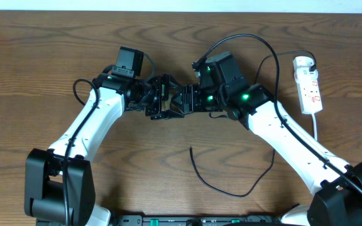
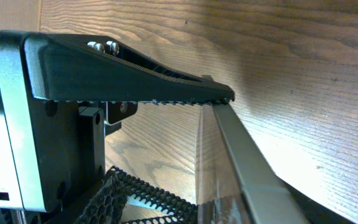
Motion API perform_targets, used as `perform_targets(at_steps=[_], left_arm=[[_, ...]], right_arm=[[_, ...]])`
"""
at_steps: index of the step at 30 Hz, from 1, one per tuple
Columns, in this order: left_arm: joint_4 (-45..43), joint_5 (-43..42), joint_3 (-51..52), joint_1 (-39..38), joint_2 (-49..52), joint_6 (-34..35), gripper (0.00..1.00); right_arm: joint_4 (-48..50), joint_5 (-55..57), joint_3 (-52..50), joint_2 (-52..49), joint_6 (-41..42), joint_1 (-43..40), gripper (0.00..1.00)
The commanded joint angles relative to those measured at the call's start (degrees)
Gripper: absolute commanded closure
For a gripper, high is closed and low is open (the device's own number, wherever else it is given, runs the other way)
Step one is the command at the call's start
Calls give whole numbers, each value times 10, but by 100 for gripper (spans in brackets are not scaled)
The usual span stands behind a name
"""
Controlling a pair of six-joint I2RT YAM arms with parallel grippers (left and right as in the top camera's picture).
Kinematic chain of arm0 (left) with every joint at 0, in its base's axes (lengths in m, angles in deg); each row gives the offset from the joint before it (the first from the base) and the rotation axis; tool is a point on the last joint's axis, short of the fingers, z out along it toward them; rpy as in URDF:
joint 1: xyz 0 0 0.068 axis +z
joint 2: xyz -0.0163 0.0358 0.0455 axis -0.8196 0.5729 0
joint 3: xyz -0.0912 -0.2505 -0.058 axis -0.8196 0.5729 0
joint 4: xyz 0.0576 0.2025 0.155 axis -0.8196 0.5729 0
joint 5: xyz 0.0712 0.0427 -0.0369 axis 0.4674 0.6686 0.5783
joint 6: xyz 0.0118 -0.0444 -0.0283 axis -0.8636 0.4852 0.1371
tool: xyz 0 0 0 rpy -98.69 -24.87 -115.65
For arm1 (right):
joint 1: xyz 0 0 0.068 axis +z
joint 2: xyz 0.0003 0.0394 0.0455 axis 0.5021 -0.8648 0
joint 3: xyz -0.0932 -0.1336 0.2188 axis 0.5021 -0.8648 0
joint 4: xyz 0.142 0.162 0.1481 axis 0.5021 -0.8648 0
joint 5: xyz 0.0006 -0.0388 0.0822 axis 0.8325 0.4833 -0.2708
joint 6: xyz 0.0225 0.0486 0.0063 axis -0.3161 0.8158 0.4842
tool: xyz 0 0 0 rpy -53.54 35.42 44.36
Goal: Plug charger to phone and switch on socket
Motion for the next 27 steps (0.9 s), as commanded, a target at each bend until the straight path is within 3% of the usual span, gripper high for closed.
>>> perform_targets(at_steps=[1, 9, 17, 27], left_arm=[[-3, -42, -2, -1, -15, 3, 93], [-3, -42, -2, -1, -15, 3, 93], [-3, -40, -2, -1, -15, 3, 93], [-3, -11, -2, -2, -15, -2, 93]], right_arm=[[-2, 7, -6, 0, 17, 6, 39], [1, 6, -6, 0, 17, 6, 40], [1, 6, -6, 0, 16, 6, 52], [-5, 7, -6, 0, 16, 6, 52]])
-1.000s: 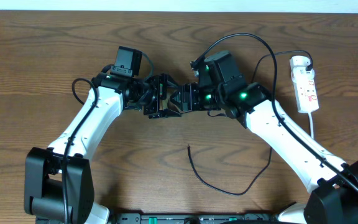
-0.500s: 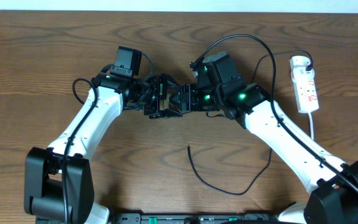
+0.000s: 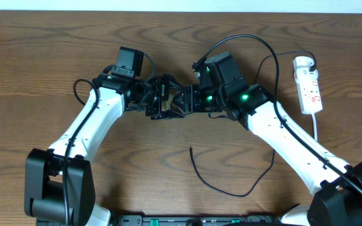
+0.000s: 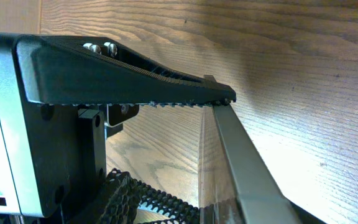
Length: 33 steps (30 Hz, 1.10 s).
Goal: Plug charger to phone and switch on socket
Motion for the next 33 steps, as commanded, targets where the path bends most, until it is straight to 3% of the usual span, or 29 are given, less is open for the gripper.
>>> perform_targets(at_steps=[1, 15, 33], left_arm=[[-3, -3, -2, -1, -15, -2, 93], [-3, 2, -2, -2, -15, -12, 93], [-3, 2, -2, -2, -15, -21, 93]], right_arm=[[-9, 9, -6, 0, 3, 3, 52], [-29, 41, -6, 0, -3, 3, 53], [-29, 41, -6, 0, -3, 3, 67]])
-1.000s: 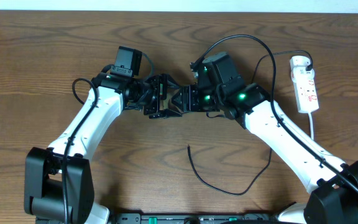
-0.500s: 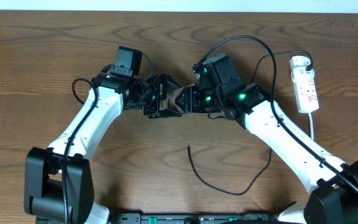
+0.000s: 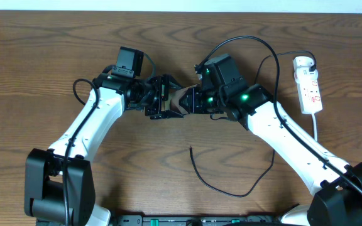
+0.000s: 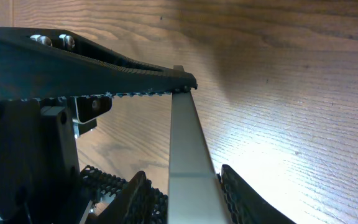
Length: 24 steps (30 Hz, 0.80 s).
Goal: Plug charger to phone and switch on socket
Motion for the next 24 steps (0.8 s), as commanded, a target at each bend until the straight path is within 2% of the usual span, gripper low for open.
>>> perform_targets(at_steps=[1, 19, 24], left_arm=[[-3, -9, -2, -2, -15, -8, 93], [-3, 16, -2, -21, -15, -8, 93], [-3, 16, -2, -21, -15, -8, 92]], right_arm=[[0, 7, -6, 0, -1, 3, 67], [-3, 6, -6, 0, 2, 3, 71], [-10, 7, -6, 0, 1, 3, 78]])
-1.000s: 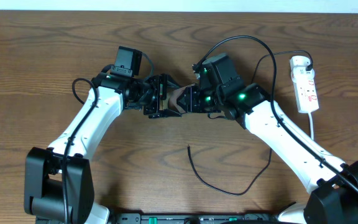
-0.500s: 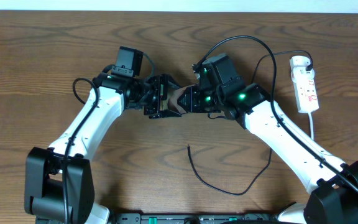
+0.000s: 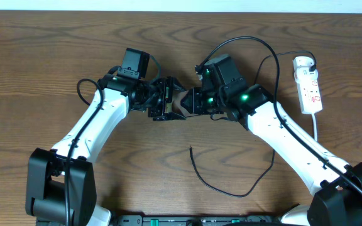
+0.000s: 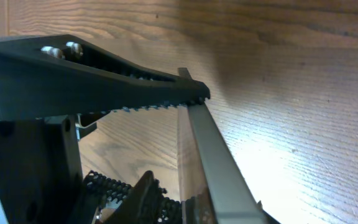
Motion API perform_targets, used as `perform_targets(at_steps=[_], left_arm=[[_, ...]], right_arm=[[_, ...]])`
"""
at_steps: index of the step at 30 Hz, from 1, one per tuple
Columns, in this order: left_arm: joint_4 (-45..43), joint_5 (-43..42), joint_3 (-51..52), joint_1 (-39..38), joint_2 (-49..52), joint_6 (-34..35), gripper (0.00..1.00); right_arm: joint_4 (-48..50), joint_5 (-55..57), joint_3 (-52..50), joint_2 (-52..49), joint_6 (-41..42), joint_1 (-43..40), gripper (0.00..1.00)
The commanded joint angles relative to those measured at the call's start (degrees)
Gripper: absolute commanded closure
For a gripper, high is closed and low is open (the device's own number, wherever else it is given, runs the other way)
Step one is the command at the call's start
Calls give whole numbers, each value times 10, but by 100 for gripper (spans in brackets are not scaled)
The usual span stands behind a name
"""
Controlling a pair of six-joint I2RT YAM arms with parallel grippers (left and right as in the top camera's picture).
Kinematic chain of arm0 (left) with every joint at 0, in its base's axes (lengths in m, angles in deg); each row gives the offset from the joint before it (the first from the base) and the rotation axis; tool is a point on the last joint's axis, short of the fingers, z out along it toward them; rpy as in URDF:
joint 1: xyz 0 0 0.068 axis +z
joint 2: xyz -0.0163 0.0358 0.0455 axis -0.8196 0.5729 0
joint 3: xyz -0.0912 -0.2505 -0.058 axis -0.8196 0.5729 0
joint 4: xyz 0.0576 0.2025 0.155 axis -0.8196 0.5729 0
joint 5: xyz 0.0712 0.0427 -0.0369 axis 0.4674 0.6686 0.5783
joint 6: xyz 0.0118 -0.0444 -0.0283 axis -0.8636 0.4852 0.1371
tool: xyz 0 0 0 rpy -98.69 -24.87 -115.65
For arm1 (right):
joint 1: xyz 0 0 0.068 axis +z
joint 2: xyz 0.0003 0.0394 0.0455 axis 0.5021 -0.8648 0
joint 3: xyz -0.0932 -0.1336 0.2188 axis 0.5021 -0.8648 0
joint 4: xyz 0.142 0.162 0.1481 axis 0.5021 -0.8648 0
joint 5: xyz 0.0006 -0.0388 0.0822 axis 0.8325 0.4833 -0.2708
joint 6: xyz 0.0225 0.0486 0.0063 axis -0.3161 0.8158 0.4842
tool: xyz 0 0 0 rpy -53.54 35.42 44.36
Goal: Plug charger to phone and switch on socket
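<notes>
The phone (image 3: 180, 100) hangs above the table's middle, between my two grippers. In the right wrist view its grey edge (image 4: 211, 158) runs up from between my right gripper's (image 4: 204, 208) mesh pads, which are shut on it. The phone's far end meets the serrated finger (image 4: 104, 81) of my left gripper (image 3: 166, 100), which grips that end. My right gripper (image 3: 191, 102) holds the other end. The black charger cable (image 3: 231, 193) lies looped on the table, its free end (image 3: 190, 149) in neither gripper. The white socket strip (image 3: 309, 85) lies at the far right.
The cable runs up from the loop, past my right arm, to a plug (image 3: 303, 61) at the strip's top end. A second black cable arcs over my right wrist camera (image 3: 222, 69). The brown wooden table (image 3: 43, 50) extends left.
My left arm has shifted a little to the right, closer to my right gripper. In the right wrist view the phone's edge now leans to the right instead of pointing nearly straight up.
At the two oldest moments both grippers met at the phone in the table's middle, almost unchanged. Then the phone's edge stood straighter in the right wrist view. Now my left gripper has closed in. The cable and strip have stayed in place throughout.
</notes>
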Motion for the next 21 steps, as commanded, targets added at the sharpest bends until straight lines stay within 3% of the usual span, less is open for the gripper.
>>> perform_targets(at_steps=[1, 21], left_arm=[[-3, -9, -2, 0, -15, -5, 93], [-3, -9, -2, 0, -15, -5, 93]], right_arm=[[-7, 2, -5, 0, 1, 3, 78], [-12, 3, -5, 0, 1, 3, 97]])
